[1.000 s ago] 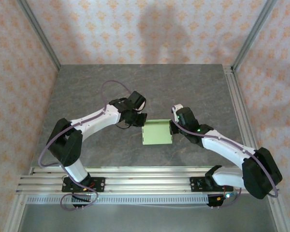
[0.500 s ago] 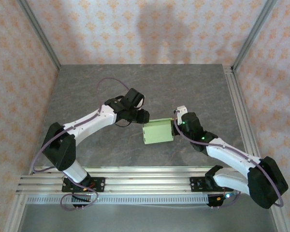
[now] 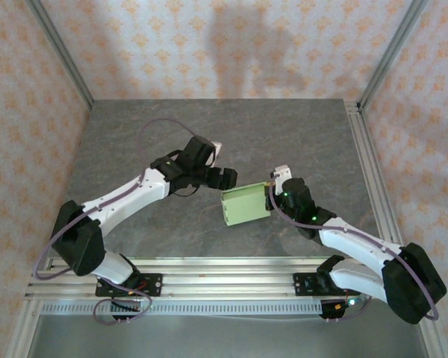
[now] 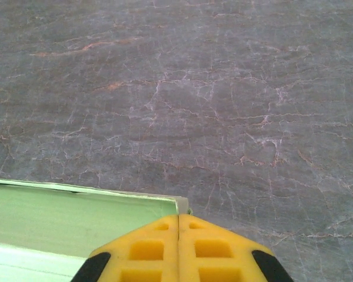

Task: Fold the paper box

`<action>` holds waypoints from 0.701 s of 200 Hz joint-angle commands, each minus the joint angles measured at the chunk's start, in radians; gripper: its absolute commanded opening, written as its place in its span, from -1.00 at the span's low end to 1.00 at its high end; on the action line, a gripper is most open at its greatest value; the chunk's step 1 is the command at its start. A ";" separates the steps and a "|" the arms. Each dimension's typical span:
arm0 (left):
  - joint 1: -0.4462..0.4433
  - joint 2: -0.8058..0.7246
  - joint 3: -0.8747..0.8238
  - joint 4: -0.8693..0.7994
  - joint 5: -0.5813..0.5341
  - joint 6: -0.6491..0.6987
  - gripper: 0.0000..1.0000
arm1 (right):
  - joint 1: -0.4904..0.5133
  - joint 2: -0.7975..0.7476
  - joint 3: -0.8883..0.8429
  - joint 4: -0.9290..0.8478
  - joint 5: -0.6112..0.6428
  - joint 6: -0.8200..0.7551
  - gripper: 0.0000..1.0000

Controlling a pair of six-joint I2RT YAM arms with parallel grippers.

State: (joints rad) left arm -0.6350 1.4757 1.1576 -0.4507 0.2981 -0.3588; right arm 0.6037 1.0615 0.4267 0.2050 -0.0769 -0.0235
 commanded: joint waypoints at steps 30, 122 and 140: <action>0.004 -0.128 -0.167 0.160 0.151 0.342 1.00 | 0.007 -0.029 -0.030 0.068 0.014 -0.004 -1.00; 0.043 -0.054 -0.202 0.109 0.282 0.700 1.00 | 0.006 -0.060 -0.068 0.122 -0.018 0.003 -1.00; 0.044 -0.017 -0.181 0.093 0.290 0.726 0.98 | 0.006 -0.065 -0.075 0.127 -0.018 0.004 -1.00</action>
State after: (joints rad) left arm -0.5953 1.4147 0.9504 -0.3248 0.5610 0.2668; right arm 0.6044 1.0195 0.3752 0.2874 -0.0826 -0.0231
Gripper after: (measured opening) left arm 0.996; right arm 0.047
